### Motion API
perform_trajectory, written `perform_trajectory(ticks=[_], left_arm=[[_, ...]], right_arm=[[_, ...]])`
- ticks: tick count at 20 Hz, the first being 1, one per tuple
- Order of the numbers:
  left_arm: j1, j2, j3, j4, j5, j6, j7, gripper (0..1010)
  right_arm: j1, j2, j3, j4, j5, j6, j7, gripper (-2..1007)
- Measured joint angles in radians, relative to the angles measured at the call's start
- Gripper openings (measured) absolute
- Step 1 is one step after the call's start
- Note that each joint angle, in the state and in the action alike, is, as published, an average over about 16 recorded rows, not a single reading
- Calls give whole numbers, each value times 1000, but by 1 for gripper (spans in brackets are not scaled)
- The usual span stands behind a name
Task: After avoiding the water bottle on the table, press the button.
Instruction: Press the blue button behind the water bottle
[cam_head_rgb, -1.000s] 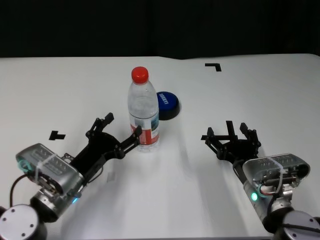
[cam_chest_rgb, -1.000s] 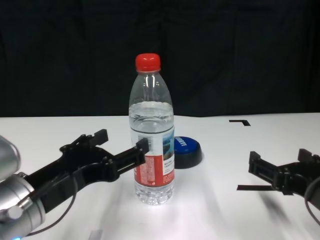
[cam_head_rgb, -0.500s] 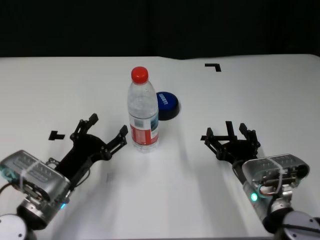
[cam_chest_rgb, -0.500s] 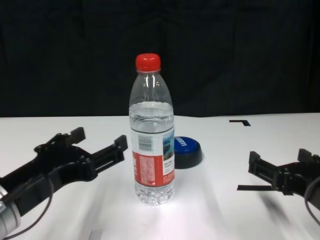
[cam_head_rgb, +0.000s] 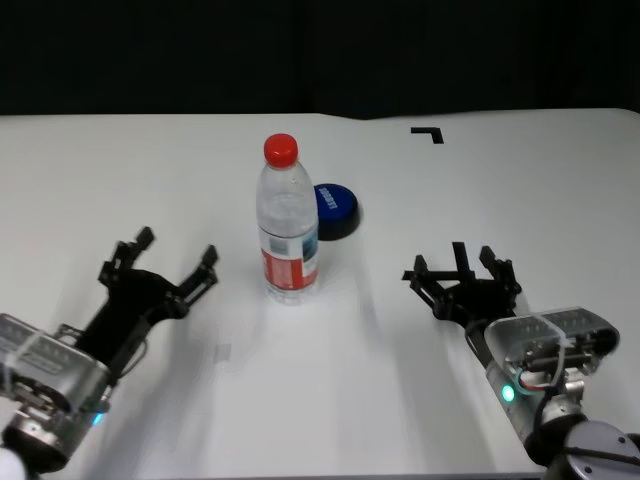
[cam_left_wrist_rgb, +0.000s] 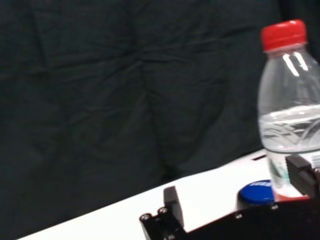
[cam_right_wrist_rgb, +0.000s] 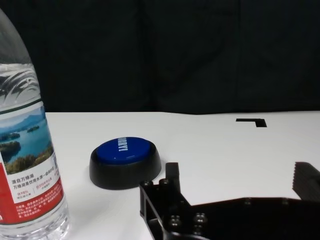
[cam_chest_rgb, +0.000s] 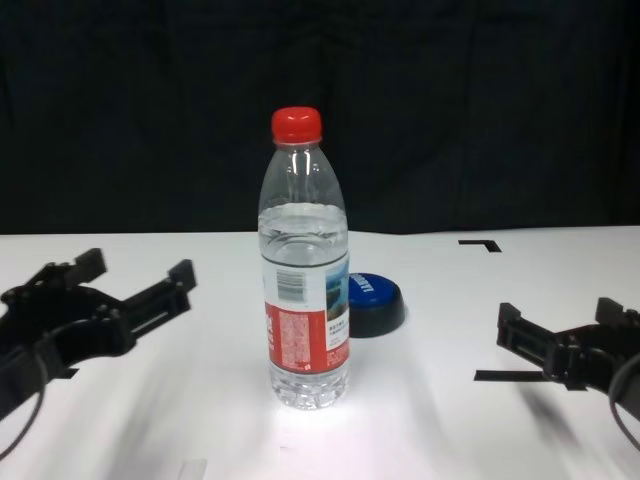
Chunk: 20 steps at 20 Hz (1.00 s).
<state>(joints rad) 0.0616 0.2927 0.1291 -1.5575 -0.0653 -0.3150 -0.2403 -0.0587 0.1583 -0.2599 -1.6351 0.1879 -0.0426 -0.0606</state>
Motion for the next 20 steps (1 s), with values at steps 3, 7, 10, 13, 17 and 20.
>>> perform_trajectory(ticks=[3,7,10,13,17,20], left_arm=[[17,-6,-22,-14,6,-1,13,1003],[41,-13,-52,-32,15,-2,28,1003],[61,-20,-73,-47,21,-2,38,1003],[82,-26,-93,-61,27,-3,46,1003],[111,-36,-117,-83,35,-4,55,1003],[132,-45,-130,-97,40,-4,61,1003]], right_arm=[[0,0,0,0,0,0,0,1003],[0,0,0,0,0,0,0,1003],[0,0,0,0,0,0,0,1003],[0,0,0,0,0,0,0,1003],[0,0,0,0,0,0,0,1003],[0,0,0,0,0,0,0,1003]])
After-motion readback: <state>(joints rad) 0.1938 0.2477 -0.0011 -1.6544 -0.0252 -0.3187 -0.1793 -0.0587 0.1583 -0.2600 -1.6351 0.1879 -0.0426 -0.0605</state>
